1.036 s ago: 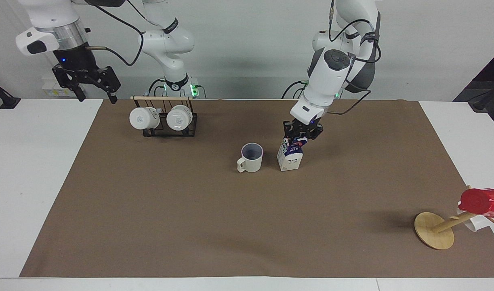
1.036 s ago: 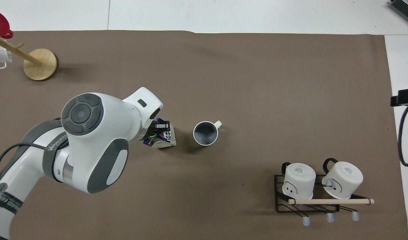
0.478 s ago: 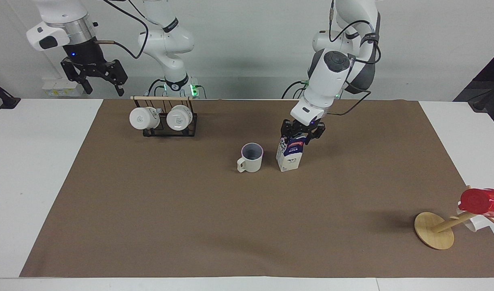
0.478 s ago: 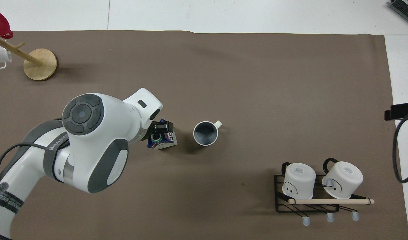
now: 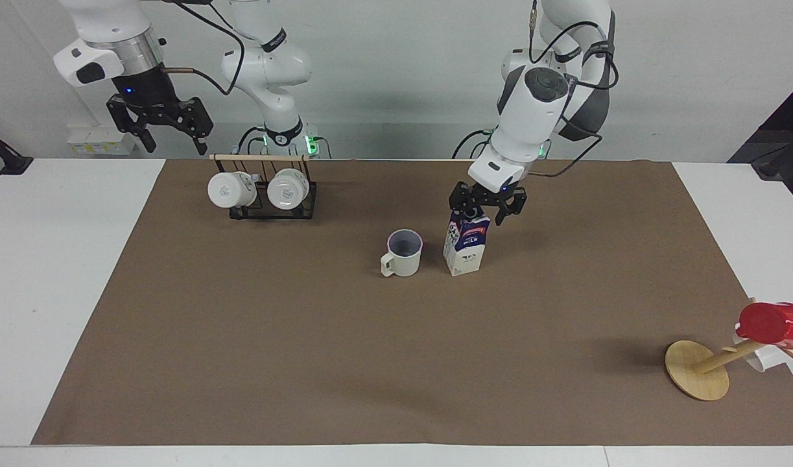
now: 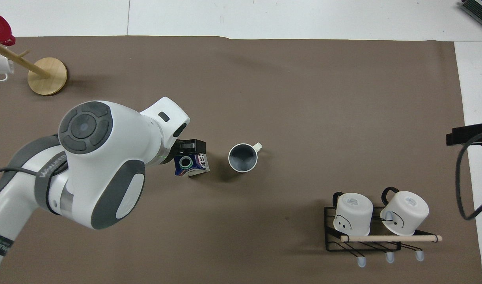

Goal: Place cup and milk on table
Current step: 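Open the left gripper and draw it back from the carton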

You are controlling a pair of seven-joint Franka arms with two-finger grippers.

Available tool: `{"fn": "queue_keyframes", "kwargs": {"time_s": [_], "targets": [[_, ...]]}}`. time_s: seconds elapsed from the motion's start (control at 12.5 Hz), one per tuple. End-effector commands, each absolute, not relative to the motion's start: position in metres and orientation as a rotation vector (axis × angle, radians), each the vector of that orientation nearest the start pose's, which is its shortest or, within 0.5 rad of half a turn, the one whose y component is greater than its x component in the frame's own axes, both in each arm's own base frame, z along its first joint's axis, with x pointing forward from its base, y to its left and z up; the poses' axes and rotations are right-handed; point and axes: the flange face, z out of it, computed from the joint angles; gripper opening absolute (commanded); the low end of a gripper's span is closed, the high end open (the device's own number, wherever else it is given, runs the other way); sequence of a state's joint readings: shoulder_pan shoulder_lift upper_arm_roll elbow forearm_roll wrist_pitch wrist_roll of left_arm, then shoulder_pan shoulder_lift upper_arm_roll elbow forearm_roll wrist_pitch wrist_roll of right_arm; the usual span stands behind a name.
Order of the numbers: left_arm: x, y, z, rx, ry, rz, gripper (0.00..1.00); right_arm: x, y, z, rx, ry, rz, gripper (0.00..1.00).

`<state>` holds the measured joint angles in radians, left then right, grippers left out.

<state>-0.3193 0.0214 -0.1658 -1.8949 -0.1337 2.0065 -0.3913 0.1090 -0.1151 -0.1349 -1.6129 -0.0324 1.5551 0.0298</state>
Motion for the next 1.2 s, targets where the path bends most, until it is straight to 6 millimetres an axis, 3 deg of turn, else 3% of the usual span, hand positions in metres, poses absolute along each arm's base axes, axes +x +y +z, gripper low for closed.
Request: {"fn": "queue_keyframes", "kwargs": {"time_s": [0.0,0.24,0.4,0.56,0.8,1.12], "targets": [[0.512,-0.247,0.551,-3.252,0.051,-0.041,1.00,0.511,-0.018,0.665,-3.175,0.047,-0.084,1.00],[0.517,-0.208,0.589,-3.216,0.057,-0.057,1.00,0.511,-0.018,0.665,-3.175,0.042,-0.086,1.00],[0.518,-0.165,0.606,-3.202,0.130,-0.059,1.00,0.511,-0.018,0.664,-3.176,0.039,-0.081,1.00],[0.518,-0.128,0.614,-3.193,0.150,-0.040,1.00,0.510,-0.020,0.665,-3.174,0.044,-0.078,1.00],[0.519,-0.077,0.631,-3.186,0.036,0.002,1.00,0.510,-0.023,0.664,-3.174,0.054,-0.073,1.00],[0.517,-0.036,0.644,-3.162,0.097,0.044,1.00,0.510,-0.023,0.664,-3.174,0.054,-0.073,1.00]]}}
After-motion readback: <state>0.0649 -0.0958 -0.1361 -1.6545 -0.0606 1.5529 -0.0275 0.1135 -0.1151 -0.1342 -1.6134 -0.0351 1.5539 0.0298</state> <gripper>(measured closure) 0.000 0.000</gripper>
